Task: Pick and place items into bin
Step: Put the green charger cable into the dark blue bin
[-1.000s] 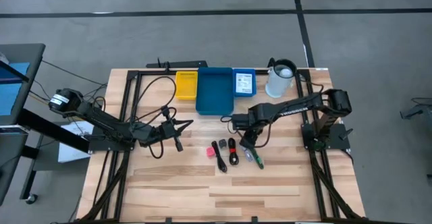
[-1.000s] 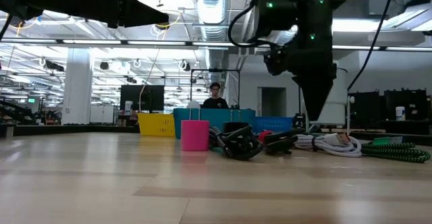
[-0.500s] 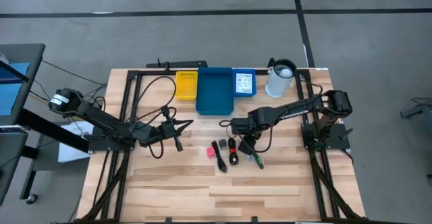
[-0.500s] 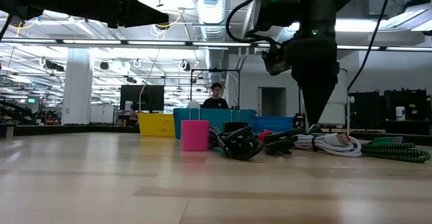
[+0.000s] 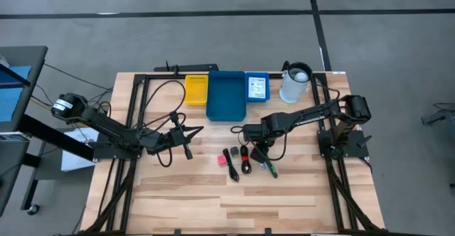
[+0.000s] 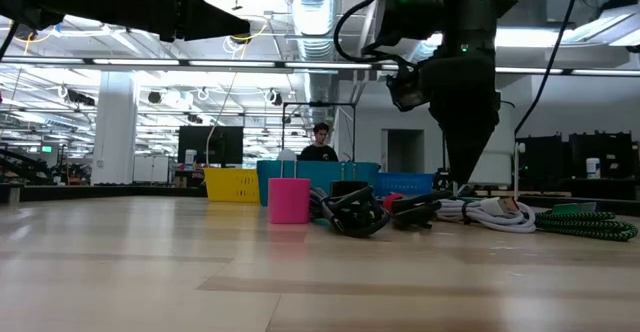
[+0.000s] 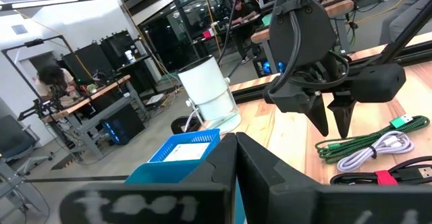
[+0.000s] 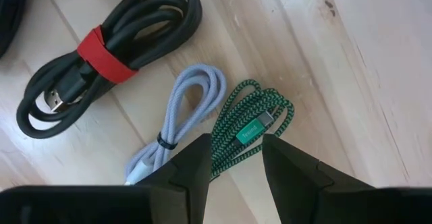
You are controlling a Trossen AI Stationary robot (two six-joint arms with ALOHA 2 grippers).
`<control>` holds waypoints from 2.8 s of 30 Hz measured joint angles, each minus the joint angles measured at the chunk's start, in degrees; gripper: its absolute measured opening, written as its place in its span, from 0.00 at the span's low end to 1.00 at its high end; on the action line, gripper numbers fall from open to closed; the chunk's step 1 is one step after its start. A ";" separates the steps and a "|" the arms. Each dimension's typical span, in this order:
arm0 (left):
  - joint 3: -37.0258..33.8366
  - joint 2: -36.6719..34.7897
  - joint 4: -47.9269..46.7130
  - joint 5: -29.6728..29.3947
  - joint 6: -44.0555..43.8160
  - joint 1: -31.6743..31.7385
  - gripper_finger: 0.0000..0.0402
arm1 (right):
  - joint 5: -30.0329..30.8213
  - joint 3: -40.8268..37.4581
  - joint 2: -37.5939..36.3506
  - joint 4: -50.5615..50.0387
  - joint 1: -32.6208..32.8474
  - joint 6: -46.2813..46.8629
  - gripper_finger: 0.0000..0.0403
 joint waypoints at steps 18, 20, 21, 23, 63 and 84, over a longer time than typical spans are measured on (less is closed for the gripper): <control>0.00 0.00 -0.01 0.00 -0.02 0.00 0.00 | -1.83 -10.47 -0.28 8.24 -0.39 5.05 0.32; 0.00 0.00 0.00 0.00 -0.01 0.00 0.00 | -1.90 -10.58 -0.26 8.88 -0.32 5.03 0.32; 0.00 0.00 0.00 0.00 -0.02 0.00 0.00 | -1.88 -10.58 -0.26 9.19 -0.26 4.99 0.32; 0.00 0.00 0.00 0.00 0.00 0.00 0.00 | -1.92 -10.64 -0.24 9.61 -0.26 4.70 0.32; 0.00 0.00 -0.02 0.00 0.00 0.00 0.00 | 2.89 0.00 0.11 -3.32 1.69 0.96 0.01; 0.00 0.00 -0.03 -0.01 -0.01 0.00 0.00 | 3.06 -4.57 -0.02 -0.59 4.87 -2.10 0.33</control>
